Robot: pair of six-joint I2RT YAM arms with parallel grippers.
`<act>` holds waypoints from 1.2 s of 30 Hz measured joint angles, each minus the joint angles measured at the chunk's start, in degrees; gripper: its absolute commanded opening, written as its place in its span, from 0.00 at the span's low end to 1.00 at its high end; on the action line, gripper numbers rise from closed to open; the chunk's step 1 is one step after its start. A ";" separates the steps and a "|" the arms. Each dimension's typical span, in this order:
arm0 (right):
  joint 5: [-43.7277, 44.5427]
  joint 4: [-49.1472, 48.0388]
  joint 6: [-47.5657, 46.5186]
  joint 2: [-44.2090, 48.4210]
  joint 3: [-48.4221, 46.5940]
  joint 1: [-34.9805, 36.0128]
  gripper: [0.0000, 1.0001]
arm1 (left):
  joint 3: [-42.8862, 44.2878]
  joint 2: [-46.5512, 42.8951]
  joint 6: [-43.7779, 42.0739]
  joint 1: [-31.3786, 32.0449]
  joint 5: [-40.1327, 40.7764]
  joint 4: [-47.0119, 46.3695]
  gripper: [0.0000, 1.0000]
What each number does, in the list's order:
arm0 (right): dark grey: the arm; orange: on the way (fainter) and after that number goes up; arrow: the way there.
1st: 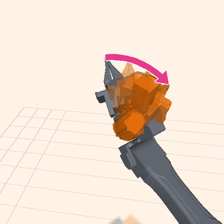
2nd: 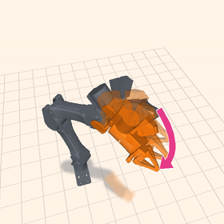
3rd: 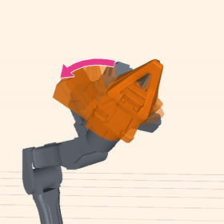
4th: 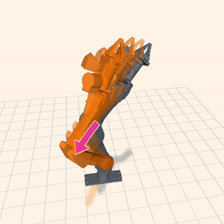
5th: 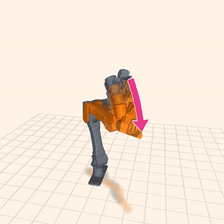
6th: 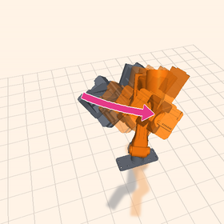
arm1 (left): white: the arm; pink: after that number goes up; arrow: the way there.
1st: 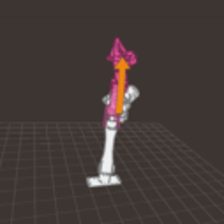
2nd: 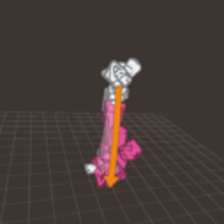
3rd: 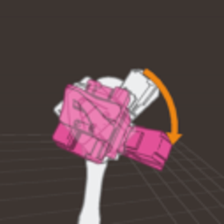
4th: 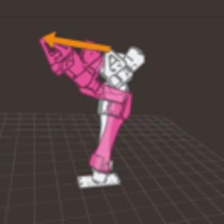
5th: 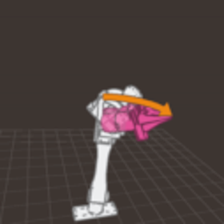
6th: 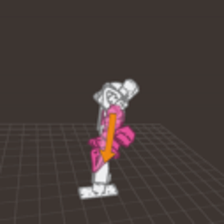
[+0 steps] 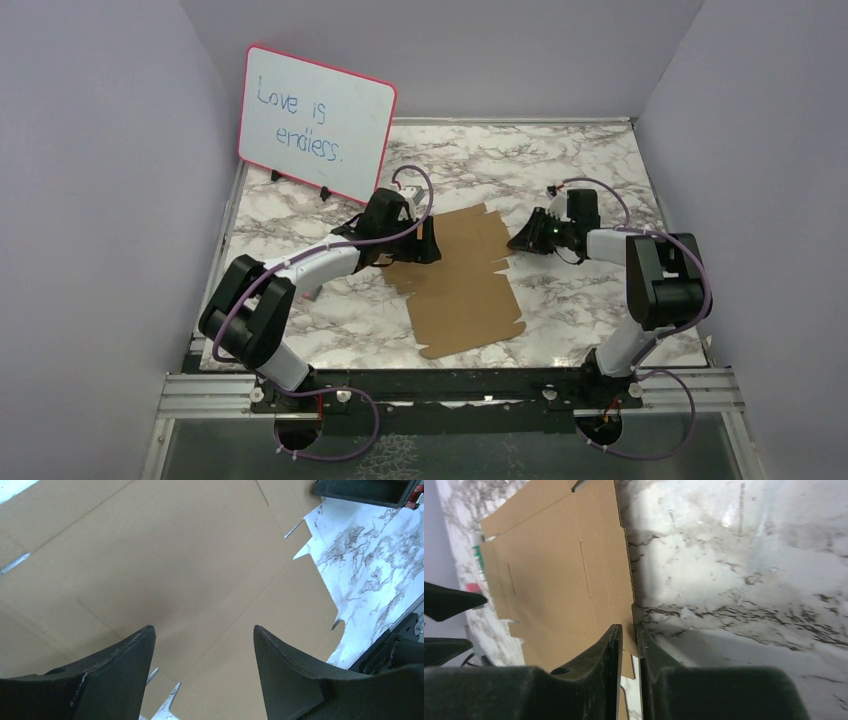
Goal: Fold the paper box
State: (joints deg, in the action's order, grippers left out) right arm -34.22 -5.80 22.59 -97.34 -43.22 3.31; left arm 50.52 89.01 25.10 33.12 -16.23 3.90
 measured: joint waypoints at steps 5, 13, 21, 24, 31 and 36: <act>-4.70 -2.14 0.39 -0.15 -0.02 0.00 0.02 | 0.04 -0.04 0.59 0.00 0.00 -0.20 0.74; -10.71 -5.01 0.44 0.42 -0.02 0.00 0.01 | 5.95 0.15 -2.89 -1.07 0.35 2.49 0.77; -14.67 -7.74 0.35 1.90 -0.02 0.00 0.01 | 19.93 6.29 -12.74 -5.31 -0.48 2.73 0.77; -15.26 -8.15 0.17 2.84 -0.02 0.09 0.00 | 24.15 11.26 -16.48 -7.34 -3.96 2.69 0.76; -16.17 -8.31 -0.39 3.32 -0.57 0.87 0.01 | 37.18 24.87 -25.18 -9.49 -12.33 7.21 0.74; -16.41 -8.28 -1.03 4.04 -0.66 1.51 0.01 | 43.41 30.67 -29.83 -9.79 -18.75 10.99 0.71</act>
State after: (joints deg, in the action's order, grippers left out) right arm -50.63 -14.09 21.56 -93.30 -43.88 4.82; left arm 93.93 119.68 -4.73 23.33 -34.98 14.90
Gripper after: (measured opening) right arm 0.014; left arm 0.725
